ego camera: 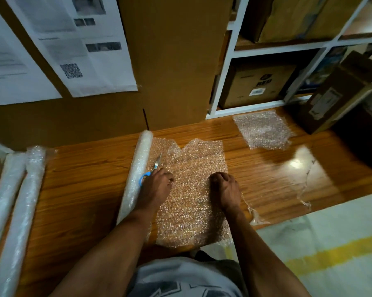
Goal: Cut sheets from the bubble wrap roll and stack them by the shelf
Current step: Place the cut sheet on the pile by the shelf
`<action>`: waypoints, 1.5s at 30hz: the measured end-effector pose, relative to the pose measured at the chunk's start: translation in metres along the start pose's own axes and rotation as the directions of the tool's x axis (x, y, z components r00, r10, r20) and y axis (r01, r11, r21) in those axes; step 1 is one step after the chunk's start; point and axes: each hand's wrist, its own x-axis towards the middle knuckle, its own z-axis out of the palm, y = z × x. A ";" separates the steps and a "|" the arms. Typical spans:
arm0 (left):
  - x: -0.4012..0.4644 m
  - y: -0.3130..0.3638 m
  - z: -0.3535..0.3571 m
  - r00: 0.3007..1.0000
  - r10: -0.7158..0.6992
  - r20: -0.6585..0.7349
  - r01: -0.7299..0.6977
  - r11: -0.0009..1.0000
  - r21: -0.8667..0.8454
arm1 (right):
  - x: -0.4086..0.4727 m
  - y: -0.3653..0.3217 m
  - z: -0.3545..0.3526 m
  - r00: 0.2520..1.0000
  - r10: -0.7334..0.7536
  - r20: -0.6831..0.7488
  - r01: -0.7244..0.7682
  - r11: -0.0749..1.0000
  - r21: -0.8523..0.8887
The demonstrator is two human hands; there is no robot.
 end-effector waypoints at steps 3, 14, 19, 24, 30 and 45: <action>0.003 0.001 0.001 1.000 -0.020 0.010 0.019 1.000 0.021 | 0.000 0.007 -0.001 1.000 -0.010 -0.006 0.010 1.000 -0.017; 0.011 0.000 0.003 0.998 -0.068 -0.015 0.067 0.993 -0.093 | 0.008 0.009 -0.019 0.999 -0.040 -0.026 0.040 0.999 0.009; 0.023 0.002 -0.002 0.991 -0.132 -0.010 0.128 0.973 -0.194 | 0.016 0.010 -0.028 0.980 -0.075 -0.184 0.093 0.991 0.092; 0.044 0.014 -0.021 0.963 -0.259 0.079 0.264 0.834 -0.483 | 0.035 0.012 -0.051 0.943 0.027 -0.331 0.080 0.949 0.306; 0.061 0.022 -0.055 0.942 -0.325 0.084 0.253 0.521 -0.815 | 0.050 0.009 -0.099 0.961 0.231 -0.154 0.032 0.458 0.888; 0.069 0.005 -0.094 0.959 -0.197 0.202 0.242 0.209 -0.948 | 0.039 0.008 -0.137 0.990 0.084 0.111 -0.125 0.191 0.974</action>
